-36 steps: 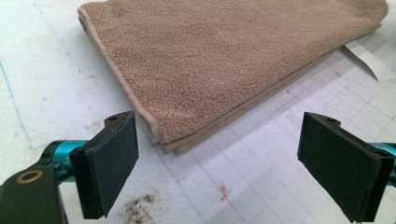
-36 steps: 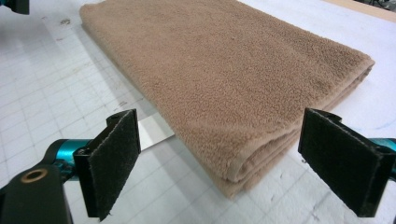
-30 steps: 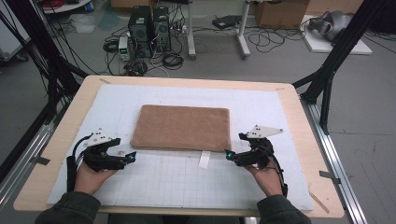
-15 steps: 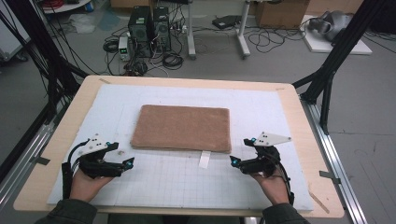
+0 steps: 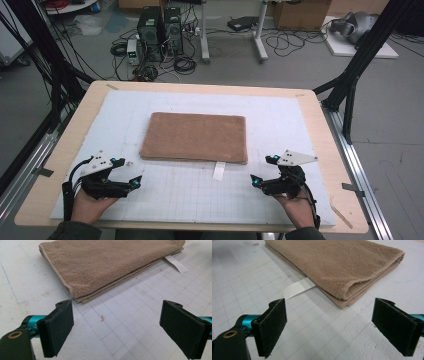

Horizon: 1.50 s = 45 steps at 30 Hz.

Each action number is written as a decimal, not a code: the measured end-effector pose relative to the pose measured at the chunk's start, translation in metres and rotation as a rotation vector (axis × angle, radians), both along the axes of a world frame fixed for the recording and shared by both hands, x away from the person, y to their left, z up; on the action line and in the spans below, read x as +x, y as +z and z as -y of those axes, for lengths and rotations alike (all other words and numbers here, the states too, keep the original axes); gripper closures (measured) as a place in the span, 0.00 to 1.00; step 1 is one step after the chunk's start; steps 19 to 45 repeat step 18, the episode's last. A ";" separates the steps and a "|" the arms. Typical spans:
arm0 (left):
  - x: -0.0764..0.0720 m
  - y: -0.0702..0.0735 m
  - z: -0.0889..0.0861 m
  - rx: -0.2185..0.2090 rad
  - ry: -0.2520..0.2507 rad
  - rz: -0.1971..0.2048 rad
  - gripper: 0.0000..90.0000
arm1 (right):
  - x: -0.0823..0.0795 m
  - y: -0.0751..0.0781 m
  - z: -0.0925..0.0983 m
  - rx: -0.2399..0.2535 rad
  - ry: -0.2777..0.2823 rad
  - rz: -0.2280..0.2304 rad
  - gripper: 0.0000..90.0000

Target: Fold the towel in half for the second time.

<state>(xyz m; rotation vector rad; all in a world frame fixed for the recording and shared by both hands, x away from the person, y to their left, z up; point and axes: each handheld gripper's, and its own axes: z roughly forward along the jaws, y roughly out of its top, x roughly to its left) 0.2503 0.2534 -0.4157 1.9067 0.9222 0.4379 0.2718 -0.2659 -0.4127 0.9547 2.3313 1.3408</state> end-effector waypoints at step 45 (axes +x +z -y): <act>-0.023 -0.005 -0.010 0.010 0.027 0.013 0.14 | -0.018 -0.011 0.007 0.003 0.007 -0.005 0.13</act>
